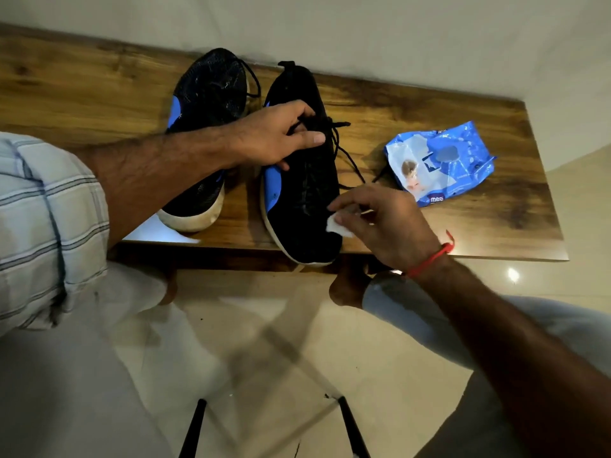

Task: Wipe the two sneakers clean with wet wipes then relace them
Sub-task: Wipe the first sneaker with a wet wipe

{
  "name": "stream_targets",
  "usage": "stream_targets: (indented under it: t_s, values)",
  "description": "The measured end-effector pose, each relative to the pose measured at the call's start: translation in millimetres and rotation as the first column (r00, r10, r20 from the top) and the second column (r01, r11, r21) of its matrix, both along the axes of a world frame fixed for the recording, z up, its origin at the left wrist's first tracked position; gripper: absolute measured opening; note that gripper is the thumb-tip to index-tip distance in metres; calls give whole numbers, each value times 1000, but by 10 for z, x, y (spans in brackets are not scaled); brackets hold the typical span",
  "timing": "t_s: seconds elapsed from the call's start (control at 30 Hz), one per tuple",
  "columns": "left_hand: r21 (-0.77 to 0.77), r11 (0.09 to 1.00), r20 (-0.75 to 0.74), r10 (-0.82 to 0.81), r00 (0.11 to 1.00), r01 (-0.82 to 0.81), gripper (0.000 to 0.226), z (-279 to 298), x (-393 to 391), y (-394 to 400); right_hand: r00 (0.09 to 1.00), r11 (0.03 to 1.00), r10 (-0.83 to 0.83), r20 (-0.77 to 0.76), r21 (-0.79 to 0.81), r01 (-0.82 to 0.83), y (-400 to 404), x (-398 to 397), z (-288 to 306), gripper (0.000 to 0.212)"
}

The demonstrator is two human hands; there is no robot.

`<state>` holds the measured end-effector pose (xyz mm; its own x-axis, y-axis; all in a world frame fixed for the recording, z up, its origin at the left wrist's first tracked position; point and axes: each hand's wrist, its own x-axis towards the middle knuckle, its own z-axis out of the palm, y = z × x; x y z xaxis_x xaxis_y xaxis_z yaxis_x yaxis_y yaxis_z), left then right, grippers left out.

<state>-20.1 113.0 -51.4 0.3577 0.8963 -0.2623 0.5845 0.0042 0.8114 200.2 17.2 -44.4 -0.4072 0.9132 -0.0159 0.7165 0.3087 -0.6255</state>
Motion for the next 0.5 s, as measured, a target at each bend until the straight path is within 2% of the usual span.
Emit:
stream_targets:
  t_s: [0.07,0.13,0.27,0.33,0.4,0.43,0.5]
  values:
    - [9,1000,-18,16,1000,-16,52,-3,7,-18,992,991,113,63,70,-117,-39,-111,-51,12]
    - [26,999,-32,24,999,-23,50,-4,13,-27,962,970,229,147,50,-239,-80,-158,-27,10]
    - [21,1000,-37,23,999,-23,51,12,-12,-14,883,911,412,226,-100,-399,-159,-161,133,10]
    - [11,1000,-20,15,1000,-15,51,22,-18,-11,931,939,342,130,-89,-333,-104,-177,226,10]
    - [8,1000,-14,13,1000,-13,49,34,-5,-7,979,978,203,9,43,-204,-15,-267,274,12]
    - [7,1000,-15,13,1000,-13,48,33,-1,-2,986,980,168,4,110,-167,30,-342,252,13]
    - [-2,1000,-2,14,1000,-14,46,31,0,5,976,967,195,97,147,-207,90,-516,146,16]
